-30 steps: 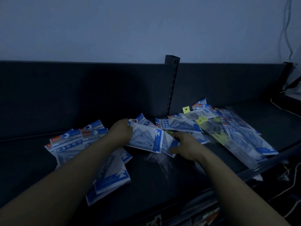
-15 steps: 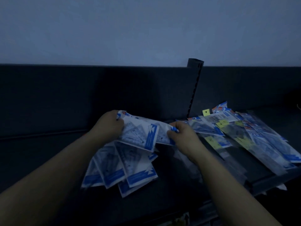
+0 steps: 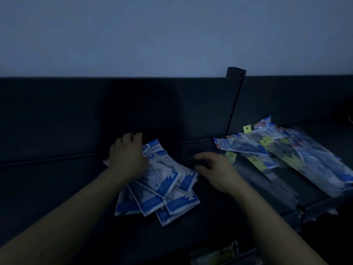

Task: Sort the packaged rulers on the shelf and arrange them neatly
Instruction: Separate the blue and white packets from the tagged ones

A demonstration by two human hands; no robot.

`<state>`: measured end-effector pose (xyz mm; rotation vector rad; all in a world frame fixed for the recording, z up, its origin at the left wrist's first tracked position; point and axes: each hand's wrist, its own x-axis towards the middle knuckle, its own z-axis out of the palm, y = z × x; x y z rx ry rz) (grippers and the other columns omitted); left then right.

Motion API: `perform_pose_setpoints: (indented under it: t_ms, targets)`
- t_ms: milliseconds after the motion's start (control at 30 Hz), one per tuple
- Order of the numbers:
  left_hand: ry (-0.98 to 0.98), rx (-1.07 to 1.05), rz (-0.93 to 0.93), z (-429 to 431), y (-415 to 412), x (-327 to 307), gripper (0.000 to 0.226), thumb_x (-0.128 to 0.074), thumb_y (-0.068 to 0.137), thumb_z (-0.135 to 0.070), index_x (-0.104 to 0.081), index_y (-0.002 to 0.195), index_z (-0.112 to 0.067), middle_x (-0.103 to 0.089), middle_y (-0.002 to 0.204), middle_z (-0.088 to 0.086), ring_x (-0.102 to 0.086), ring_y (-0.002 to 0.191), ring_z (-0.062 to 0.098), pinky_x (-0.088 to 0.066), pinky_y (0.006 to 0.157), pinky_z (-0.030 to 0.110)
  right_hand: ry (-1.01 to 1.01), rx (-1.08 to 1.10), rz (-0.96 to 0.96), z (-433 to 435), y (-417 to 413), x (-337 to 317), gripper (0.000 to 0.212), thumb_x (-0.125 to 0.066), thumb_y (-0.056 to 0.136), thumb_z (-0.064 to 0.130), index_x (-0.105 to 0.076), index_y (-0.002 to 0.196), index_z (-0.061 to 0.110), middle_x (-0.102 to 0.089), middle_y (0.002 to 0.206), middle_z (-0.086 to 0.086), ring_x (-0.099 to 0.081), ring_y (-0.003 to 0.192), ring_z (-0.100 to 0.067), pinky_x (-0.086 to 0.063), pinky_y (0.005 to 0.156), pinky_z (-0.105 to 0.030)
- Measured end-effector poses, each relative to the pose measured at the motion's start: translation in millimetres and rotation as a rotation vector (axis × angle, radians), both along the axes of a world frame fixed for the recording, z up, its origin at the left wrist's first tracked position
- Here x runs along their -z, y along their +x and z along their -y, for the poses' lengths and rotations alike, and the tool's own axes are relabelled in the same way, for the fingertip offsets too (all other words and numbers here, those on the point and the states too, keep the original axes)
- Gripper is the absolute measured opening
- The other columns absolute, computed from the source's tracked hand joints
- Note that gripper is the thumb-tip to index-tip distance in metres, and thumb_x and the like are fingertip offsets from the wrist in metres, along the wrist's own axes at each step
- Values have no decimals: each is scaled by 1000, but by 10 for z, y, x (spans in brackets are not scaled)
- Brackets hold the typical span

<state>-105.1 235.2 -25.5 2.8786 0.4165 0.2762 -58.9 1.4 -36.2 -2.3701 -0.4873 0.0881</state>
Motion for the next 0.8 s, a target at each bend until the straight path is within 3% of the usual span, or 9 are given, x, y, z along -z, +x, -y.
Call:
perform_pose_setpoints:
  t_ms: [67, 133, 200, 300, 433, 567, 700, 800]
  targets:
    - [-21, 67, 114, 189, 74, -39, 67, -58, 91, -34, -27, 148, -17, -32, 148, 12, -33, 131, 32, -30, 106, 39, -56, 92, 30, 221, 28, -51, 37, -60, 92, 20, -57, 128, 19, -55, 133, 0, -53, 118, -16, -39, 89, -22]
    - [-207, 153, 160, 447, 157, -85, 57, -58, 92, -31, -37, 143, -15, -43, 140, 10, -43, 124, 26, -38, 101, 36, -112, 195, 47, 483, 77, -81, 34, -58, 91, 18, -59, 125, 15, -60, 128, -5, -56, 113, -22, -43, 89, -28]
    - [-409, 211, 98, 749, 226, -109, 52, -61, 91, -30, -44, 137, -14, -52, 132, 6, -52, 114, 20, -45, 93, 32, -167, 250, 26, 749, 139, -75, 35, -59, 89, 19, -59, 123, 13, -61, 126, -7, -58, 112, -23, -45, 87, -31]
    - [-501, 285, -53, 1151, 370, 4, 52, -66, 87, -36, -50, 129, -10, -56, 126, 5, -55, 105, 18, -42, 81, 24, -324, 300, -79, 1045, 169, -74, 31, -63, 88, 22, -58, 117, 11, -61, 121, -8, -58, 102, -25, -42, 75, -27]
    - [-467, 279, -205, 1481, 612, 199, 77, -68, 71, -63, -48, 127, -13, -49, 132, 12, -48, 118, 30, -45, 96, 39, -442, 313, -148, 1220, 193, -65, 32, -65, 86, 20, -57, 114, 6, -62, 113, -14, -59, 99, -28, -48, 81, -33]
    - [-249, 254, -328, 1639, 778, 207, 111, -71, 65, -67, -20, 149, -16, -25, 152, 11, -25, 136, 34, -30, 107, 42, -400, 296, -212, 1303, 265, -45, 30, -69, 83, 19, -62, 109, 5, -64, 107, -12, -61, 94, -26, -50, 82, -34]
    - [-244, 263, -388, 1602, 933, 178, 125, -79, 53, -65, -16, 151, -20, -18, 156, 8, -19, 140, 33, -25, 110, 43, -332, 266, -226, 1382, 314, -22, 21, -63, 87, 28, -64, 90, 7, -65, 91, -11, -58, 75, -20, -43, 65, -29]
    - [-289, 236, -462, 1562, 1001, 167, 134, -84, 43, -65, -20, 150, -17, -21, 154, 11, -24, 139, 32, -29, 113, 44, -235, 282, -215, 1420, 377, -18, 27, -54, 92, 27, -52, 70, 11, -54, 70, -5, -47, 61, -15, -35, 57, -28]
